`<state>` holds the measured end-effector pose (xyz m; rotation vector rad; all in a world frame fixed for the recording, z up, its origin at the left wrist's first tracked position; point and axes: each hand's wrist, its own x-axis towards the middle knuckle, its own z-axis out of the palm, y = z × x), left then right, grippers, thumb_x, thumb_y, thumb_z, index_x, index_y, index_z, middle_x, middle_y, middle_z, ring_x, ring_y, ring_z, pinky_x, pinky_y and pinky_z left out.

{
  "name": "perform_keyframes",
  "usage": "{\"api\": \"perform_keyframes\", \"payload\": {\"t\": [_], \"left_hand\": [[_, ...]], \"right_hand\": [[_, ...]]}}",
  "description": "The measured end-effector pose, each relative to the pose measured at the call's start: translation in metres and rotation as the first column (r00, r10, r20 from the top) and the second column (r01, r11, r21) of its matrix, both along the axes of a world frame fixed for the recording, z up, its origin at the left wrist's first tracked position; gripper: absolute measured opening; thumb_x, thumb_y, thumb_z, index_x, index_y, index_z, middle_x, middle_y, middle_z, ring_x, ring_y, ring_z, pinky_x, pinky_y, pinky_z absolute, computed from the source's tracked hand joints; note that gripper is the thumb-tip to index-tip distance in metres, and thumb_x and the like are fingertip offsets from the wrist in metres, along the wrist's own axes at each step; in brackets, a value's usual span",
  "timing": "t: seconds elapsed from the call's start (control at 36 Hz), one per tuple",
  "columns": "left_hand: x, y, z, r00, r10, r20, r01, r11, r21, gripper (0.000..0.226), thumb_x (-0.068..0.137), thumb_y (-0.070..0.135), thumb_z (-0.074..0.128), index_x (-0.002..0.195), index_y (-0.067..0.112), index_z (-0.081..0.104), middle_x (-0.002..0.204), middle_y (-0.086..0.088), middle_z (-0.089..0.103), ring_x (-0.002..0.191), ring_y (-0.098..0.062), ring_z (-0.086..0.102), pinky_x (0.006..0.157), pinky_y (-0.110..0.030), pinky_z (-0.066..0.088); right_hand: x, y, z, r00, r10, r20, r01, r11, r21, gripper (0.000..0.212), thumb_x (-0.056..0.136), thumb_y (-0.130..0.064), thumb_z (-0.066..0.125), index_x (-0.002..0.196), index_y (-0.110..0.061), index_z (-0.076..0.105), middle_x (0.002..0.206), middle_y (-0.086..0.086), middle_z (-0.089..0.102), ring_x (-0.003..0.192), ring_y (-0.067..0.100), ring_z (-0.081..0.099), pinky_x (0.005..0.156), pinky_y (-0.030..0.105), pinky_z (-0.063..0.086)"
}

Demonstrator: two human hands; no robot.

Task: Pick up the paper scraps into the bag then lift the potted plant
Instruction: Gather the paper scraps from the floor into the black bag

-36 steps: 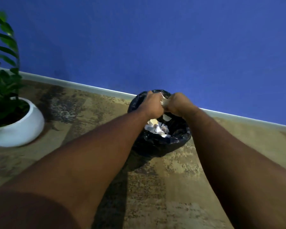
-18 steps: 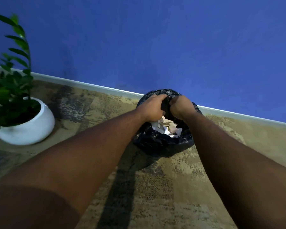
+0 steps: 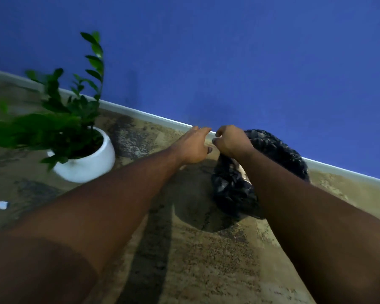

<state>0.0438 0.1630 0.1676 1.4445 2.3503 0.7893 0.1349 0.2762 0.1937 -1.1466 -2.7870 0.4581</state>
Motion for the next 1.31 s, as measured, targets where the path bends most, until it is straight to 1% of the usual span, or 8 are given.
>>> {"api": "perform_keyframes", "payload": {"t": [0.17,0.56,0.69,0.81,0.97,1.03,1.14,1.31], "left_hand": [[-0.054,-0.077,-0.007,0.997,0.072,-0.002,-0.071,0.991,-0.117,0.071,0.091,0.033,0.065,0.151,0.017,0.030,0.156,-0.009,0.034,0.143,-0.029,0.037,0.116,-0.044,0.035],[-0.139,-0.287,-0.079,0.946,0.324,0.021,-0.296,0.888,-0.352,0.070,0.089,0.042,0.064,0.144,0.009,0.038,0.142,-0.020,0.041,0.129,-0.035,0.047,0.106,-0.038,0.042],[-0.151,-0.352,-0.099,0.947,0.310,0.081,-0.261,0.893,-0.368,0.059,0.090,0.040,0.063,0.140,0.012,0.047,0.141,-0.016,0.048,0.129,-0.032,0.046,0.111,-0.038,0.037],[-0.164,-0.398,-0.121,0.918,0.388,0.081,-0.337,0.871,-0.358,0.053,0.089,0.033,0.066,0.135,0.010,0.052,0.139,-0.016,0.052,0.130,-0.030,0.047,0.107,-0.029,0.034],[-0.191,-0.458,-0.160,0.675,0.731,-0.101,-0.716,0.618,-0.325,0.074,0.078,0.051,0.070,0.137,0.014,0.042,0.141,-0.015,0.040,0.131,-0.035,0.039,0.105,-0.046,0.042],[-0.198,-0.476,-0.167,0.499,0.840,-0.212,-0.863,0.459,-0.211,0.080,0.075,0.059,0.066,0.137,0.017,0.039,0.140,-0.012,0.037,0.129,-0.034,0.041,0.098,-0.047,0.045],[-0.215,-0.516,-0.185,0.249,0.949,-0.192,-0.949,0.200,-0.243,0.125,0.055,0.071,0.077,0.152,0.024,0.015,0.150,-0.014,0.027,0.133,-0.035,0.036,0.095,-0.049,0.044],[-0.229,-0.554,-0.225,0.083,0.994,-0.074,-0.961,0.060,-0.270,0.121,0.061,0.065,0.071,0.153,0.019,0.008,0.145,-0.016,0.031,0.127,-0.037,0.038,0.100,-0.046,0.041]], "right_hand": [[-0.055,-0.048,-0.012,0.975,0.170,0.142,-0.174,0.985,0.015,0.041,0.089,-0.035,0.065,0.122,-0.013,0.063,0.127,0.011,0.063,0.109,0.030,0.061,0.083,0.034,0.047],[-0.152,-0.240,-0.088,0.791,0.545,0.277,-0.528,0.838,-0.140,0.052,0.082,-0.039,0.074,0.127,-0.018,0.060,0.129,0.006,0.062,0.111,0.021,0.060,0.079,0.021,0.037],[-0.166,-0.305,-0.123,0.688,0.689,0.230,-0.635,0.724,-0.269,0.046,0.088,-0.029,0.069,0.130,-0.012,0.058,0.132,0.008,0.059,0.113,0.015,0.055,0.086,0.002,0.030],[-0.183,-0.351,-0.143,0.505,0.836,0.215,-0.778,0.549,-0.305,0.039,0.093,-0.024,0.060,0.131,-0.015,0.059,0.135,0.007,0.056,0.119,0.022,0.054,0.090,0.016,0.027],[-0.225,-0.412,-0.165,0.532,0.831,0.165,-0.744,0.551,-0.378,0.022,0.092,-0.031,0.063,0.114,-0.028,0.064,0.118,-0.003,0.063,0.087,0.005,0.055,0.075,0.013,0.035],[-0.240,-0.429,-0.172,0.570,0.810,0.140,-0.720,0.574,-0.390,0.020,0.096,-0.036,0.058,0.115,-0.035,0.062,0.120,-0.007,0.062,0.110,0.015,0.060,0.087,0.009,0.035],[-0.268,-0.456,-0.182,0.603,0.793,0.091,-0.694,0.577,-0.431,0.062,0.090,-0.020,0.064,0.147,-0.024,0.041,0.149,0.000,0.047,0.132,0.022,0.048,0.100,0.019,0.030],[-0.302,-0.475,-0.220,0.750,0.650,0.124,-0.543,0.711,-0.447,0.049,0.099,-0.025,0.052,0.147,-0.020,0.045,0.150,0.000,0.047,0.136,0.023,0.046,0.113,0.029,0.034]]}}
